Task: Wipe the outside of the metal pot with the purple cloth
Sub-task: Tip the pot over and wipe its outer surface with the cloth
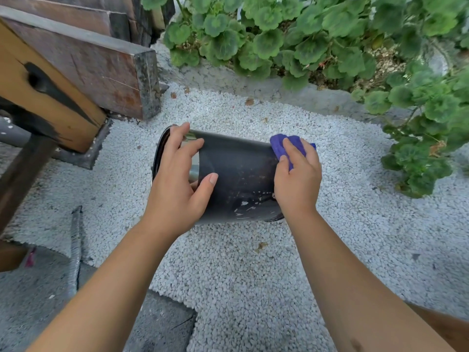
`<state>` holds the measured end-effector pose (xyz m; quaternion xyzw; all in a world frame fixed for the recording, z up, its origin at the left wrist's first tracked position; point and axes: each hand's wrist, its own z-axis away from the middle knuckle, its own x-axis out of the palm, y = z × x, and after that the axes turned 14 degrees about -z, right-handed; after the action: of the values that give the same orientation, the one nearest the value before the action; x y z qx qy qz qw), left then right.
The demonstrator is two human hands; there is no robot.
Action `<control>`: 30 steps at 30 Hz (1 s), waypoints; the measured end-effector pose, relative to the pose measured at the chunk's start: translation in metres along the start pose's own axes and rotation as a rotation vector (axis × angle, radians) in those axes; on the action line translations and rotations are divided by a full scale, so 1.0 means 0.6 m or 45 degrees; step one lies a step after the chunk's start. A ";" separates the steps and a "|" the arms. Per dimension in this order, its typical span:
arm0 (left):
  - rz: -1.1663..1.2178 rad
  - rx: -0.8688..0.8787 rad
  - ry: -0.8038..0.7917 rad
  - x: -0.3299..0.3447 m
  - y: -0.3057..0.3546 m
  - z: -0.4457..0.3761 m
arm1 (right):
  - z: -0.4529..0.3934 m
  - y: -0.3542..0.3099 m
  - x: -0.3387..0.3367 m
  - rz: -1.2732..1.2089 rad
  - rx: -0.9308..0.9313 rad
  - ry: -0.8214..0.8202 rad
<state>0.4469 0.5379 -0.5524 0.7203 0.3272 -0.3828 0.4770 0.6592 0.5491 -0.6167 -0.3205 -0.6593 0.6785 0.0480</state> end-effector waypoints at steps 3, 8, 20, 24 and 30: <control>-0.028 -0.021 0.008 0.001 -0.002 0.000 | 0.007 -0.014 -0.002 -0.068 0.006 0.035; 0.052 -0.041 0.001 -0.002 -0.016 -0.009 | 0.085 -0.096 0.062 -0.247 -0.417 -0.067; 0.183 -0.103 0.006 -0.006 -0.037 0.015 | 0.082 -0.023 0.053 0.062 -0.600 -0.094; 0.186 -0.069 -0.048 -0.005 -0.036 0.006 | 0.064 0.006 0.033 0.130 -0.505 -0.062; 0.413 -0.115 -0.090 -0.002 -0.038 0.009 | 0.051 0.027 0.017 0.189 -0.471 -0.025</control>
<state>0.4260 0.5399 -0.5624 0.7275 0.2066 -0.3109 0.5757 0.6421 0.5257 -0.6378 -0.3649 -0.7476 0.5506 -0.0685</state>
